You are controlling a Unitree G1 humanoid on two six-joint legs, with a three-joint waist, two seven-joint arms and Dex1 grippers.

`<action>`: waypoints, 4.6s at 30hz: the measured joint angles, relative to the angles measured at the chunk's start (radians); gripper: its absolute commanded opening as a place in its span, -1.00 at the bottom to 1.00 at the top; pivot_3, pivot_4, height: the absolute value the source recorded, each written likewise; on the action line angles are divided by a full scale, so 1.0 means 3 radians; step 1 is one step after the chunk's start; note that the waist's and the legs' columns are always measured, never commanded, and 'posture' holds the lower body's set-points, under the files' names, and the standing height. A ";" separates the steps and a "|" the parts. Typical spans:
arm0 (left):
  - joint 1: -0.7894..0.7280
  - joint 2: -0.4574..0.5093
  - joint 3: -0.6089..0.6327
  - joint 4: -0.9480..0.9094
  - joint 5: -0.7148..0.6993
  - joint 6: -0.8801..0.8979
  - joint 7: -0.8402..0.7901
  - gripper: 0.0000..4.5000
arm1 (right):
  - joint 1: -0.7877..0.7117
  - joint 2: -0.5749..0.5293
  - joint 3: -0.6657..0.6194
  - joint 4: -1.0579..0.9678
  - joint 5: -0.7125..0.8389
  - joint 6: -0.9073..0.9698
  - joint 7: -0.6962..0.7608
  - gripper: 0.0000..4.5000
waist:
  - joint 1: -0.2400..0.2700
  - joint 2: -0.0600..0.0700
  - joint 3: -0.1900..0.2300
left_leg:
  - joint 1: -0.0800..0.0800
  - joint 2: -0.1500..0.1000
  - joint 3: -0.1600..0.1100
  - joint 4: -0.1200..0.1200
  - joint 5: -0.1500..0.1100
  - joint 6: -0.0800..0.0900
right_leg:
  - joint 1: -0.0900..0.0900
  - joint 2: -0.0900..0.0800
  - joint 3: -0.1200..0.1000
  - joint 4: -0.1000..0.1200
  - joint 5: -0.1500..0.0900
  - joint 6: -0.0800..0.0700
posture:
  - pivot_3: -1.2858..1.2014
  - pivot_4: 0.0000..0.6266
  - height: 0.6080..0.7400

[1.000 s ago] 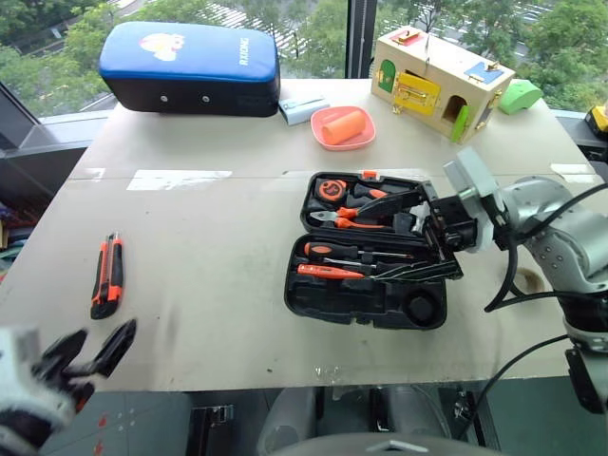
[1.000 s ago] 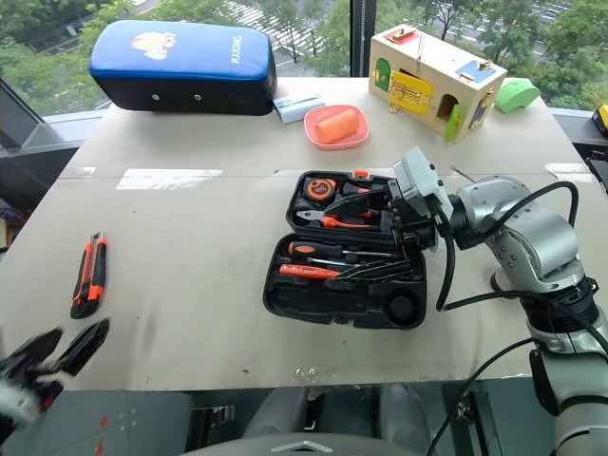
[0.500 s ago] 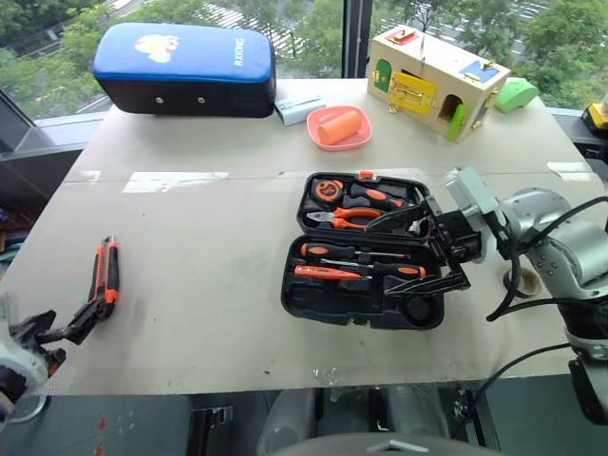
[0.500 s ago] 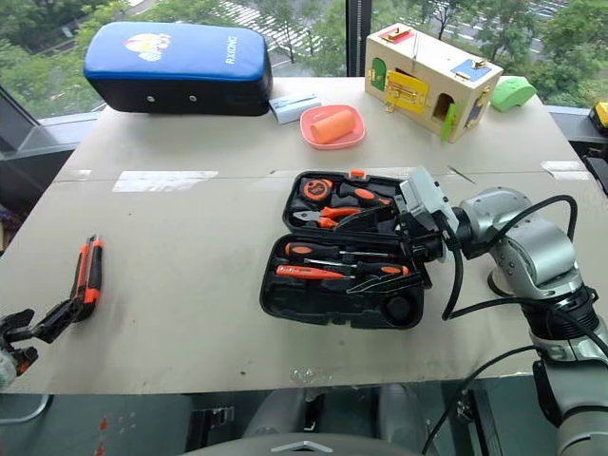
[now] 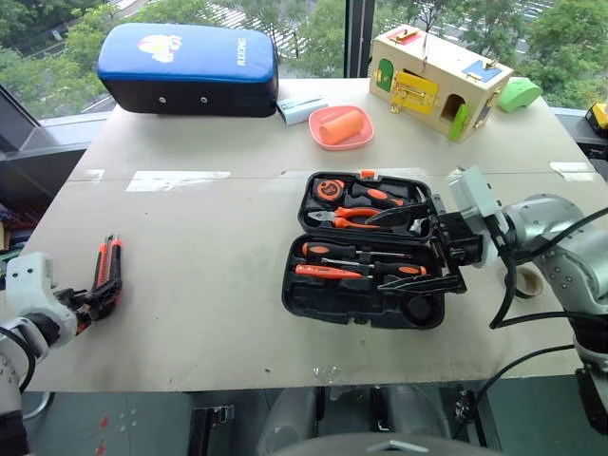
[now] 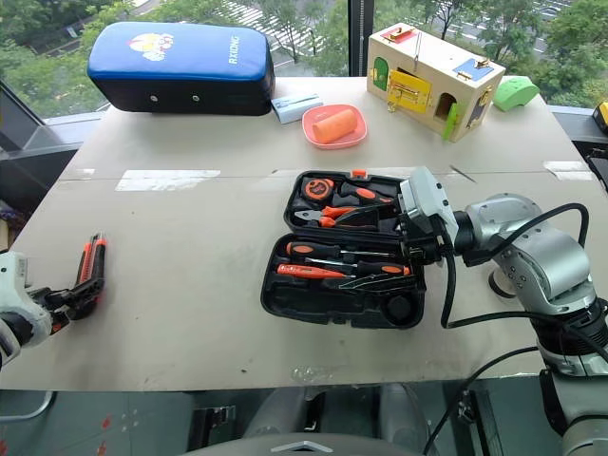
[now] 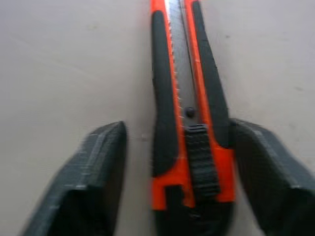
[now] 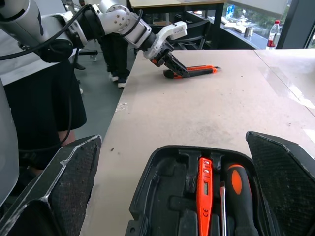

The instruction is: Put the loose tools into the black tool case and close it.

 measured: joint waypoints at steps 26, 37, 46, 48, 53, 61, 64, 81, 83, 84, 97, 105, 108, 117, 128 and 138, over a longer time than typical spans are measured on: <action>-0.2368 0.0220 -0.3712 -0.0410 0.0657 -0.1594 -0.3640 -0.17 | 0.1706 -0.0668 -0.0880 -0.0910 -0.0001 -0.0025 -0.0361 1.00 | -0.0069 -0.0007 0.0006 | -0.0012 0.0004 0.0022 0.0016 -0.0007 0.0018 | -0.0007 0.0024 0.0003 0.0008 0.0000 0.0001 | 0.03 -0.52 0.93; -0.2510 -0.0042 -0.3958 -0.0174 0.1029 -0.1711 -0.3771 -0.17 | 0.1864 -0.0668 -0.0935 -0.1207 -0.0045 -0.0021 -0.0768 1.00 | -0.0085 -0.0012 0.0008 | -0.0012 0.0007 0.0017 0.0021 0.0001 0.0005 | -0.0007 0.0024 0.0000 0.0009 0.0000 0.0001 | 0.03 -0.52 0.93; -0.2494 -0.0233 -0.3994 -0.0204 0.1105 -0.1467 -0.3681 0.06 | 0.1690 -0.0668 -0.0847 -0.1154 -0.0035 -0.0012 -0.0831 1.00 | -0.0079 -0.0012 0.0009 | -0.0010 0.0006 0.0014 0.0025 0.0001 0.0005 | 0.0000 0.0024 -0.0003 0.0009 0.0000 0.0001 | 0.03 -0.52 0.93; -0.2494 -0.0281 -0.3997 -0.0197 0.1112 -0.1410 -0.3656 0.46 | 0.1655 -0.0667 -0.0815 -0.1116 -0.0039 -0.0013 -0.0832 1.00 | -0.0077 -0.0012 0.0009 | -0.0009 0.0006 0.0012 0.0028 0.0001 0.0005 | 0.0002 0.0025 -0.0004 0.0010 0.0000 0.0001 | 0.03 -0.52 0.93; -0.2495 -0.0262 -0.3987 -0.0287 0.1091 -0.1373 -0.3728 0.98 | 0.1658 -0.0668 -0.0777 -0.1078 -0.0049 -0.0027 -0.0808 1.00 | -0.0050 -0.0012 0.0009 | -0.0008 0.0006 0.0005 0.0046 -0.0001 0.0008 | 0.0007 0.0024 -0.0004 0.0019 0.0000 0.0001 | 0.03 -0.52 0.93; -0.2613 -0.0094 -0.3674 -0.0565 0.0676 -0.0856 -0.3812 0.76 | 0.1698 -0.0671 -0.0777 -0.1076 -0.0073 -0.0052 -0.0752 1.00 | -0.0043 -0.0014 0.0010 | -0.0008 0.0006 0.0005 0.0052 -0.0007 0.0018 | 0.0007 0.0025 -0.0012 0.0028 -0.0001 0.0002 | 0.03 -0.52 0.93; -0.2612 -0.0100 -0.3667 -0.0575 0.0644 -0.0862 -0.3799 0.28 | 0.1791 -0.0714 -0.0775 -0.1072 -0.0126 -0.0112 -0.0679 1.00 | -0.0045 -0.0013 0.0010 | -0.0008 0.0006 0.0005 0.0052 -0.0007 0.0017 | 0.0007 0.0025 -0.0011 0.0029 -0.0001 0.0002 | 0.03 -0.52 0.93; -0.2496 -0.0220 -0.4047 -0.0320 0.1204 -0.1796 -0.3694 -0.96 | 0.1828 -0.0758 -0.0768 -0.1057 -0.0231 -0.0207 -0.0544 1.00 | -0.0014 -0.0013 0.0009 | -0.0005 0.0006 0.0008 0.0052 -0.0007 0.0018 | 0.0007 0.0024 -0.0008 0.0028 -0.0001 0.0002 | 0.03 -0.52 0.93; -0.2493 -0.0220 -0.4059 -0.0321 0.1243 -0.1879 -0.3694 -0.96 | 0.1828 -0.0758 -0.0759 -0.1056 -0.0231 -0.0205 -0.0548 1.00 | -0.0015 -0.0012 0.0008 | -0.0003 0.0006 0.0008 0.0052 -0.0007 0.0018 | 0.0009 0.0024 -0.0008 0.0028 -0.0001 0.0002 | 0.03 -0.52 0.93; -0.2488 -0.0222 -0.4062 -0.0318 0.1270 -0.1923 -0.3690 -0.96 | 0.1827 -0.0758 -0.0749 -0.1057 -0.0231 -0.0202 -0.0550 1.00 | -0.0014 -0.0012 0.0007 | -0.0001 0.0006 0.0008 0.0052 -0.0008 0.0019 | 0.0011 0.0024 -0.0008 0.0028 -0.0001 0.0002 | 0.03 -0.52 0.93; -0.2373 -0.0283 -0.4085 -0.0319 0.1541 -0.2276 -0.3572 -0.96 | 0.1767 -0.0757 -0.0707 -0.0995 -0.0235 -0.0168 -0.0617 1.00 | -0.0015 0.0004 -0.0006 | 0.0023 0.0007 0.0009 0.0049 -0.0010 0.0023 | 0.0035 0.0025 -0.0008 0.0024 -0.0002 0.0002 | 0.03 -0.52 0.93; -0.2153 -0.0260 -0.3437 -0.0478 0.0740 -0.1544 -0.3587 -0.58 | 0.2065 -0.0764 -0.0966 -0.0978 -0.0227 -0.0122 -0.0701 1.00 | -0.0009 -0.0002 0.0002 | -0.0004 0.0008 -0.0005 0.0053 -0.0010 0.0023 | 0.0016 0.0024 -0.0011 0.0024 -0.0002 0.0002 | 0.03 -0.52 0.93; -0.2175 -0.0164 -0.2977 -0.0660 0.0306 -0.1209 -0.3561 0.00 | 0.2430 -0.0715 -0.1424 -0.0998 -0.0154 -0.0025 -0.0807 1.00 | 0.0005 -0.0002 0.0002 | -0.0007 0.0006 -0.0012 0.0052 -0.0008 0.0018 | 0.0019 0.0020 -0.0016 0.0017 -0.0002 0.0002 | 0.03 -0.52 0.93; -0.2217 -0.0531 -0.2626 -0.0975 -0.0339 -0.0862 -0.3120 0.98 | 0.4139 -0.0038 -0.3150 -0.1125 -0.0058 0.0108 -0.0826 1.00 | 0.0023 0.0000 0.0001 | 0.0002 0.0004 -0.0018 0.0052 -0.0011 0.0023 | 0.0037 0.0019 -0.0019 0.0006 -0.0001 0.0003 | 0.03 -0.52 0.93; -0.2283 -0.0694 -0.2930 -0.0920 -0.0095 -0.1289 -0.3074 0.98 | 0.3429 -0.0363 -0.2509 -0.0369 -0.0612 -0.0027 -0.1111 1.00 | -0.0033 0.0004 0.0002 | 0.0008 0.0006 -0.0008 0.0045 -0.0002 0.0008 | 0.0035 0.0023 -0.0011 0.0007 -0.0001 0.0002 | 0.03 -0.52 0.93; -0.2341 -0.0756 -0.3060 -0.0801 0.0159 -0.1537 -0.2942 1.00 | 0.2682 -0.0513 -0.1613 0.0353 -0.1105 -0.0078 -0.1335 0.67 | -0.0005 0.0005 0.0002 | 0.0002 0.0004 -0.0012 0.0047 -0.0002 0.0008 | 0.0034 0.0022 -0.0015 0.0002 -0.0001 0.0002 | 0.03 -0.52 0.93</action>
